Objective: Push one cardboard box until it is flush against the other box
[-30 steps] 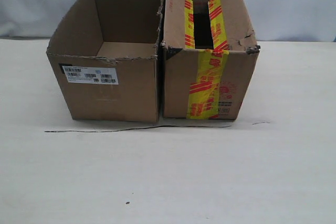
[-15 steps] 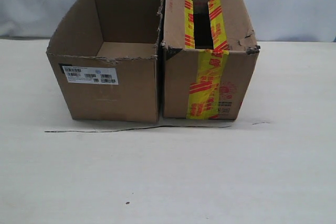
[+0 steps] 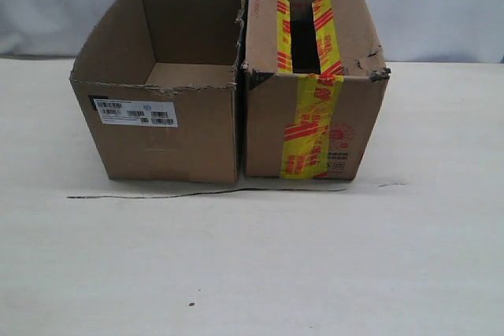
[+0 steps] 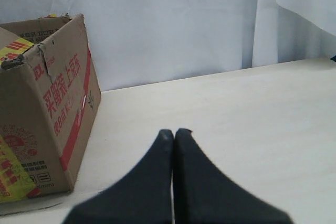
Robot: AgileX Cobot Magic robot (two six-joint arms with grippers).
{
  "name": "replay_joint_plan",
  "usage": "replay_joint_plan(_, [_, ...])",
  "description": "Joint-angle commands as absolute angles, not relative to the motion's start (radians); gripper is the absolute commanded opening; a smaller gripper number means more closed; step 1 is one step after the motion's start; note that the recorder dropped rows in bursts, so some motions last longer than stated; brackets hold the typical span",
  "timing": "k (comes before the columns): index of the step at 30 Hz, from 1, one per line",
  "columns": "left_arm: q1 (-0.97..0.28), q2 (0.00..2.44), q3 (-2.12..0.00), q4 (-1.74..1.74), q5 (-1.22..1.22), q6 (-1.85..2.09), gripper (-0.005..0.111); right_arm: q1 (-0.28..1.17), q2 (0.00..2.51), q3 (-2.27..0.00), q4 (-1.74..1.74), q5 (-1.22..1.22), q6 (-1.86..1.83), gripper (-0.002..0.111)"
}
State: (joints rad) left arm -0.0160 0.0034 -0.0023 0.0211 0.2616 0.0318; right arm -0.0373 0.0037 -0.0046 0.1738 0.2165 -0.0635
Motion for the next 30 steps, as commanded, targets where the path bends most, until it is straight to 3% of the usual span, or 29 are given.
replay_joint_plan(1, [-0.015,0.000,0.000,0.014,0.250,0.033,0.000,-0.043,0.000,0.000,0.167,0.220,-0.075,0.000])
replay_joint_plan(30, [-0.015,0.000,0.000,0.014,0.249,0.033,0.000,0.047,0.000,0.000,0.012,0.216,0.012,0.000])
